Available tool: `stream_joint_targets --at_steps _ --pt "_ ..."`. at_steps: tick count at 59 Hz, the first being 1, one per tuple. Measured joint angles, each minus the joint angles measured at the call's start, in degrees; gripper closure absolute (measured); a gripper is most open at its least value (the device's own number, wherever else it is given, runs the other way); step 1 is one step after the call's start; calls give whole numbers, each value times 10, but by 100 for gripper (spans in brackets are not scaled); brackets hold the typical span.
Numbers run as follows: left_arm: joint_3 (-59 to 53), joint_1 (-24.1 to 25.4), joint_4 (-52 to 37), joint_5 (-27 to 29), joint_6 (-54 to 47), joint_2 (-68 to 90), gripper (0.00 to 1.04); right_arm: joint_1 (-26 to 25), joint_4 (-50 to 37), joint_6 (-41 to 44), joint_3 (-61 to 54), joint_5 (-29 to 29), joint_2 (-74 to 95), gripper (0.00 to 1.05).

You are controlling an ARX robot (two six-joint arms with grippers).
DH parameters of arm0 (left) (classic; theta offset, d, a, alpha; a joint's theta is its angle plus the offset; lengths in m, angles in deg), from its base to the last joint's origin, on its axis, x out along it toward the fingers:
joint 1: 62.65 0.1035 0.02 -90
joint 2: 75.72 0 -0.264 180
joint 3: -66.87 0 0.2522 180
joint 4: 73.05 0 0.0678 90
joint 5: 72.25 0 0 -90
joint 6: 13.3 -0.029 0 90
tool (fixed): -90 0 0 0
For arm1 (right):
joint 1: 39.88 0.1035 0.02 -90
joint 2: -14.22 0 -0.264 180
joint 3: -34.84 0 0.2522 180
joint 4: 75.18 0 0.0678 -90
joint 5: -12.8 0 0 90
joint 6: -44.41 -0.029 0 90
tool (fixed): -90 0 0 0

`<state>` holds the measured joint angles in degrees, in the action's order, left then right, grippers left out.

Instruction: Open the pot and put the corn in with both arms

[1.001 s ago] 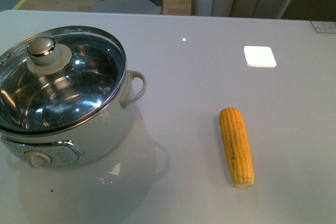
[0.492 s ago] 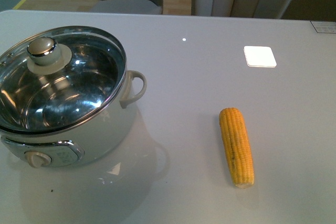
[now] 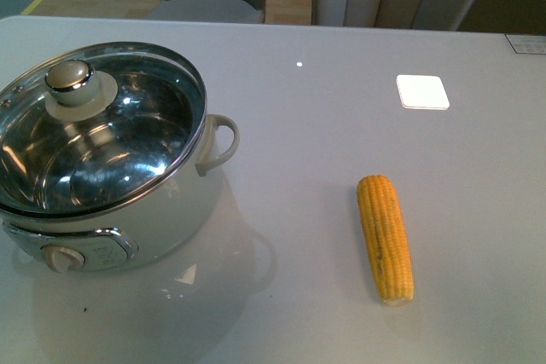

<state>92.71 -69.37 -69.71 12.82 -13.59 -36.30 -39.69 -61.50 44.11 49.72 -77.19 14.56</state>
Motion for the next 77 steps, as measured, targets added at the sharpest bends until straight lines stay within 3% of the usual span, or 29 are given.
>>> stream_joint_targets --at_steps 6,21,41,77 --pt "28 -4 -146 24 5 193 7 0 0 0 0 0 0 9" --pt "102 -5 -346 59 -8 494 7 0 0 0 0 0 0 9" --pt "150 -9 -412 71 -37 635 7 0 0 0 0 0 0 9" --pt "217 -21 -443 85 -39 741 7 0 0 0 0 0 0 9"
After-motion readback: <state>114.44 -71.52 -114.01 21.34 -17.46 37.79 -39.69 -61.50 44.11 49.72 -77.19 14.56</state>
